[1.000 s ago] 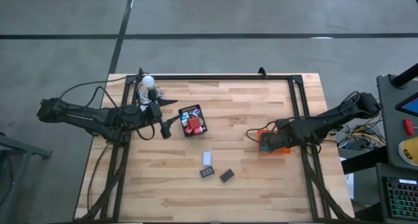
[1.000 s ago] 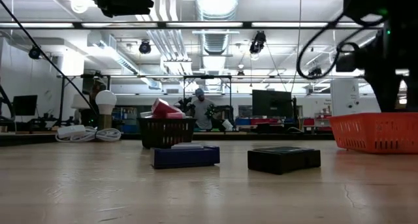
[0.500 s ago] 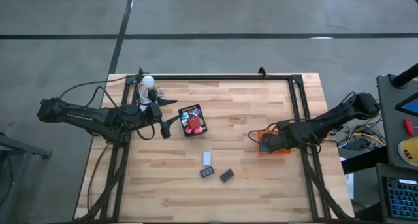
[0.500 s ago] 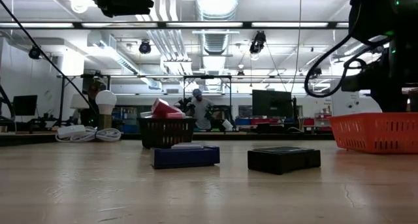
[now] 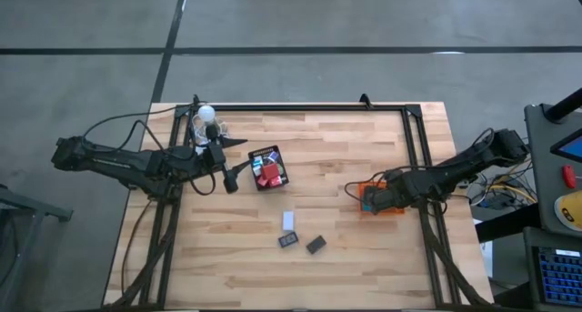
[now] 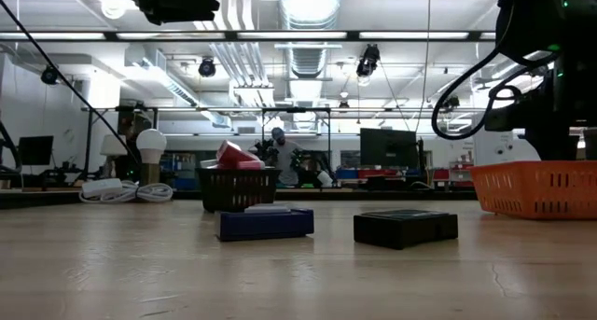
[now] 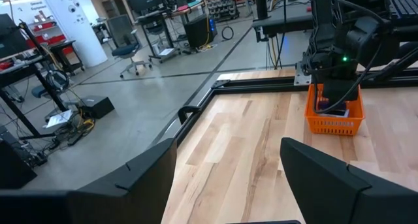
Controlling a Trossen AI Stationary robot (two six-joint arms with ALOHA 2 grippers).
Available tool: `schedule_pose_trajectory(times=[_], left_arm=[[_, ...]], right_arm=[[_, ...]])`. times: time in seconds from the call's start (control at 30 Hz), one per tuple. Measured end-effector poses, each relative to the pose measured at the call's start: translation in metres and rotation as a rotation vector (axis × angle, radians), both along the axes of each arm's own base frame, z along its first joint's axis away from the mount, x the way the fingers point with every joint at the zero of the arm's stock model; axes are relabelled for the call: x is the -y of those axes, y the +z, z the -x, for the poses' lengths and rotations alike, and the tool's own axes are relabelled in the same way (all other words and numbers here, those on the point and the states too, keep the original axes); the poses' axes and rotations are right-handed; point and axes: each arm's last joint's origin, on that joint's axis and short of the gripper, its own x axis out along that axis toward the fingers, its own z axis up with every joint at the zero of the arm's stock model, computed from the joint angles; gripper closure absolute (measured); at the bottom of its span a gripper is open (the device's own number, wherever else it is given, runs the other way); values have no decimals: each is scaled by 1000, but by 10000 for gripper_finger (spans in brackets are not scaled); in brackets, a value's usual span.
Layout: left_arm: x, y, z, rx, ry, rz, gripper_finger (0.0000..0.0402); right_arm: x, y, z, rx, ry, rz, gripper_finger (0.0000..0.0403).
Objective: Pick & Place Office items
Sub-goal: Put the right dark blue digital clock in the orange bin, then put the black digital clock in the orange bin
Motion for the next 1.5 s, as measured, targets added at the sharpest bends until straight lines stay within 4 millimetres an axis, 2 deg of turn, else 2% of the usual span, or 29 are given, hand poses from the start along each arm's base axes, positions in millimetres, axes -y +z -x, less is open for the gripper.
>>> schedule_pose_trajectory(times=[0.27, 0.57, 0.7, 0.97, 1.1, 1.3, 1.4, 1.5], left_arm=[[0, 0, 0, 0, 0, 0, 126], [0, 0, 0, 0, 0, 0, 126], [0, 0, 0, 0, 0, 0, 126], [0, 0, 0, 0, 0, 0, 126], [0, 0, 0, 0, 0, 0, 126], [0, 0, 0, 0, 0, 0, 126], [0, 0, 0, 0, 0, 0, 126], [0, 0, 0, 0, 0, 0, 126]], right_arm=[[0, 0, 0, -1, 1, 1, 178], [0, 1, 0, 2, 13, 14, 172], [1, 13, -6, 67, 86, 96, 166], [0, 58, -31, 188, 429, 319, 154], [-6, 74, -50, 318, 616, 378, 151], [-17, 90, -75, 523, 996, 517, 153], [-25, 95, -81, 599, 1241, 561, 154], [-33, 99, -83, 673, 1352, 602, 154]])
